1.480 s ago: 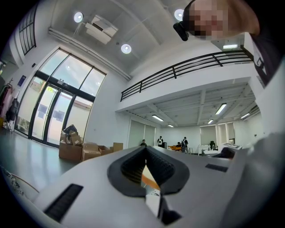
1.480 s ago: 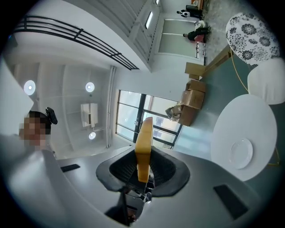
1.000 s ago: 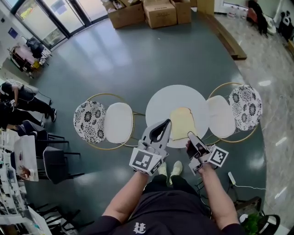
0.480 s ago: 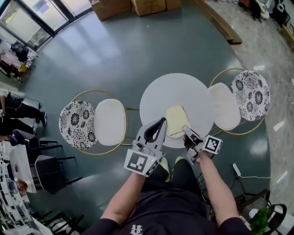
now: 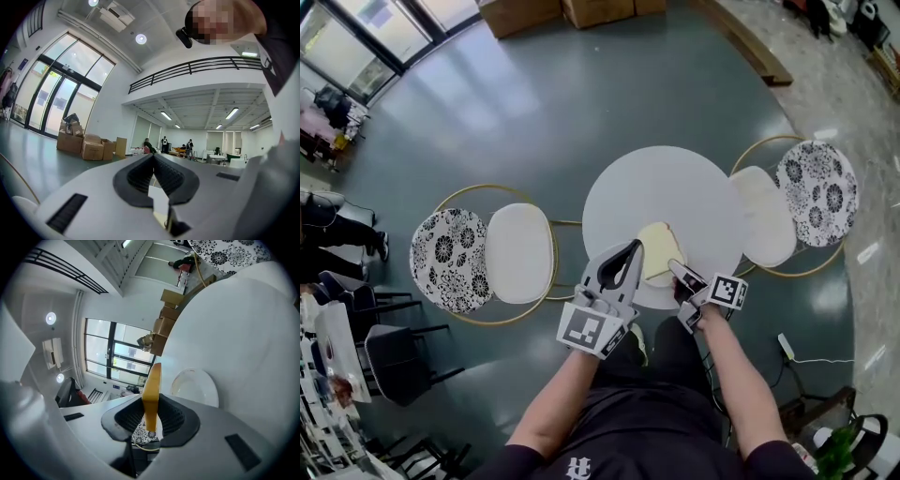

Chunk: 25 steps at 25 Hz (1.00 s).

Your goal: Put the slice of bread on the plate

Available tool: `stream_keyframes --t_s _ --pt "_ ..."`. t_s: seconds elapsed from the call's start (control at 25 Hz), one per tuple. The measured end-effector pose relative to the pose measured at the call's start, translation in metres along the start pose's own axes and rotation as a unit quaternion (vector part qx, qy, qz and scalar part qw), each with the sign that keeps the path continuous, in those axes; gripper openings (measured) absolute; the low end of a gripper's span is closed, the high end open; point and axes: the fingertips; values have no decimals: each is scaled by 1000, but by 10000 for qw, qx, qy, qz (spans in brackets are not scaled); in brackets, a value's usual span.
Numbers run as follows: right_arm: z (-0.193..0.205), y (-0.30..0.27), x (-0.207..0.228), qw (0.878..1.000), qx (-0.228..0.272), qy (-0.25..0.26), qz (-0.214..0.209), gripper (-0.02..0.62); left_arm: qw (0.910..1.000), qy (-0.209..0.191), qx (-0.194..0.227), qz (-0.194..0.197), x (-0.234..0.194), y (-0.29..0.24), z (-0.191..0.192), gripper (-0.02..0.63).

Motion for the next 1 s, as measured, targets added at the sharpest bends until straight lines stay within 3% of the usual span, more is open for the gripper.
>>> stream_keyframes --t_s 0.28,0.4,0.6,1.0 --pt "5 -4 14 9994 -65 199 277 92 9999 60 -102 39 -4 -2 8 5" --pt "5 -4 19 9969 -123 500 588 92 9999 82 -143 11 -7 -5 9 5" --pt "13 0 31 9835 -428 1164 1319 129 9997 105 -210 5 -7 -6 13 5" --pt "12 17 55 9572 -685 1540 2353 241 9995 126 -284 59 -3 -7 11 5"
Point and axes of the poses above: the fingertips, and each gripper's own axes: y backward along the fingers, x to its right, z out of its underside, and after that the axes turned 9 degrees about x, right-handed
